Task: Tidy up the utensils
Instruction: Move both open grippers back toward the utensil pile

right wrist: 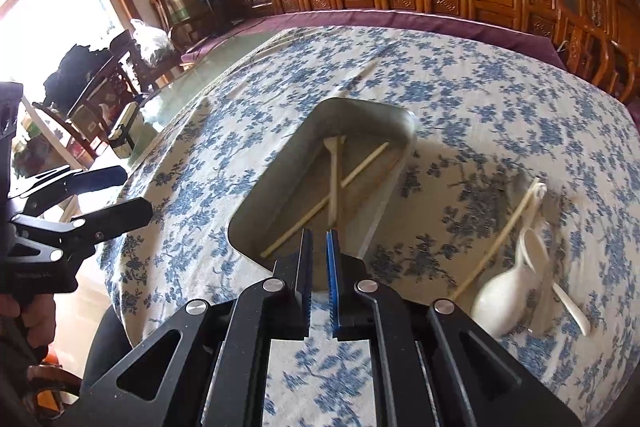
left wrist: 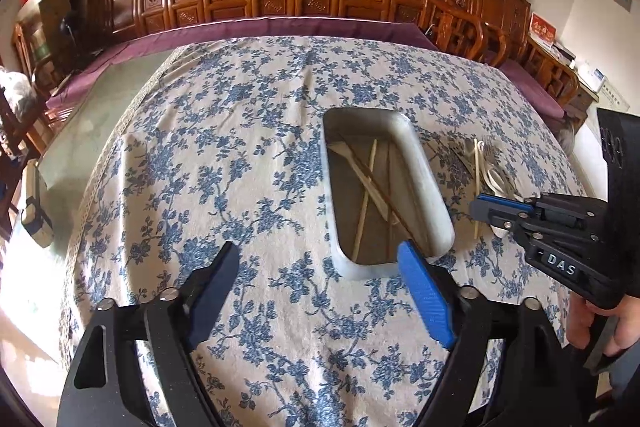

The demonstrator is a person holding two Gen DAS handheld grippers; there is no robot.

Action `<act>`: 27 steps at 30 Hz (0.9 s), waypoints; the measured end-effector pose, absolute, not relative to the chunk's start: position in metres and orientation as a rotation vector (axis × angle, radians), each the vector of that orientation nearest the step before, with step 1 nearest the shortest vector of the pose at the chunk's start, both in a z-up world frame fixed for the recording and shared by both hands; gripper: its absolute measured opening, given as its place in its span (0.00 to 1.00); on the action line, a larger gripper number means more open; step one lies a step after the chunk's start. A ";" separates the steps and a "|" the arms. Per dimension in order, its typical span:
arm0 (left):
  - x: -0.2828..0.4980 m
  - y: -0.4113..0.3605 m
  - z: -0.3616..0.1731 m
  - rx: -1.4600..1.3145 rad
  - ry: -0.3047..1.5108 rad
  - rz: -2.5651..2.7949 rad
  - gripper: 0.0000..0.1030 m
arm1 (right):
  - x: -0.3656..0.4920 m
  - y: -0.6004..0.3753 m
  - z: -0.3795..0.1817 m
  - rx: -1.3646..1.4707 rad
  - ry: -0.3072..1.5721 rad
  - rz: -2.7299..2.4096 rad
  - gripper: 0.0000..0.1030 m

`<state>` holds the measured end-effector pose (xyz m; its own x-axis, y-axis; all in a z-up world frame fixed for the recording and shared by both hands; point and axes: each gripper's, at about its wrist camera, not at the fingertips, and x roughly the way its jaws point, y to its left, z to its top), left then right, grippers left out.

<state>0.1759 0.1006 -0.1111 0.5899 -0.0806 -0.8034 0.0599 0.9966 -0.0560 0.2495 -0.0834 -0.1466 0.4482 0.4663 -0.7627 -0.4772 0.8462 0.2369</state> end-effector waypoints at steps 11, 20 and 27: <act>0.197 0.035 -0.118 0.013 0.952 -0.196 0.82 | 0.225 -0.189 -0.149 -0.027 0.935 0.408 0.21; 0.215 -0.022 -0.131 0.052 0.966 -0.284 0.82 | 0.233 -0.239 -0.170 0.011 0.975 0.326 0.21; 0.227 -0.049 -0.147 0.065 0.993 -0.315 0.82 | 0.259 -0.250 -0.195 0.030 1.012 0.303 0.24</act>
<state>0.2272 -0.0491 -0.1466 0.5050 -0.2311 -0.8316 0.2899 0.9529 -0.0888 0.2590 -0.2504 -0.1955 0.4924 0.2634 -0.8295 -0.2360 0.9578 0.1640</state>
